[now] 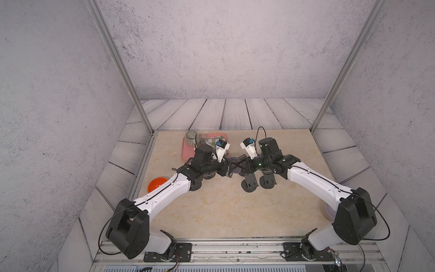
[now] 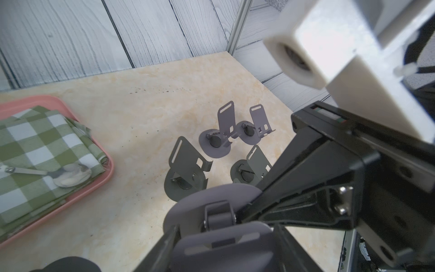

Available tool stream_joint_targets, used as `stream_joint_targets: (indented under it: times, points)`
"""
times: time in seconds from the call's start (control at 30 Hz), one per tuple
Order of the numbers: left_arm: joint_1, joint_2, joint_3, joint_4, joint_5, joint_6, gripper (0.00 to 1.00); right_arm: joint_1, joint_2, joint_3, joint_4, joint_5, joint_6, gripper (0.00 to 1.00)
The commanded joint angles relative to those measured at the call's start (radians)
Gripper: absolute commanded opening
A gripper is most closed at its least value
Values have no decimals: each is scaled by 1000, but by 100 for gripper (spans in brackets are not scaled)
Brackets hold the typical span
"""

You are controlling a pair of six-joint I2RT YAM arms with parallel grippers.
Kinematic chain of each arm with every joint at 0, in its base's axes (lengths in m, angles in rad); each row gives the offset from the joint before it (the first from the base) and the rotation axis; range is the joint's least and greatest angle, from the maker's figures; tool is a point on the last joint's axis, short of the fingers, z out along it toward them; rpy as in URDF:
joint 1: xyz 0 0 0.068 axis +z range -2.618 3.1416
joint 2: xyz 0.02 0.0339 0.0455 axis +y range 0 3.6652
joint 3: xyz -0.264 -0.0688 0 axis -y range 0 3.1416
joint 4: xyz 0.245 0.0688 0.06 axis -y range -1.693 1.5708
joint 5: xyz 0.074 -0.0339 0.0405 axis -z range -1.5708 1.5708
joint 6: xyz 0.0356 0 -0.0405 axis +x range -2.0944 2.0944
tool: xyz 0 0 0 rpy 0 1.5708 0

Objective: Open the phone stand

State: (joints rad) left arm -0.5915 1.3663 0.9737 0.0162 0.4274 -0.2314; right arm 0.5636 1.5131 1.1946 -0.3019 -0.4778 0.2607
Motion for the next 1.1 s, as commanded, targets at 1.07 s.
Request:
stream_joint_targets:
  times: [1.07]
  points:
    - [-11,-207,-224,42,-74,-34,92,-124,62,-9,55,-25,133,0]
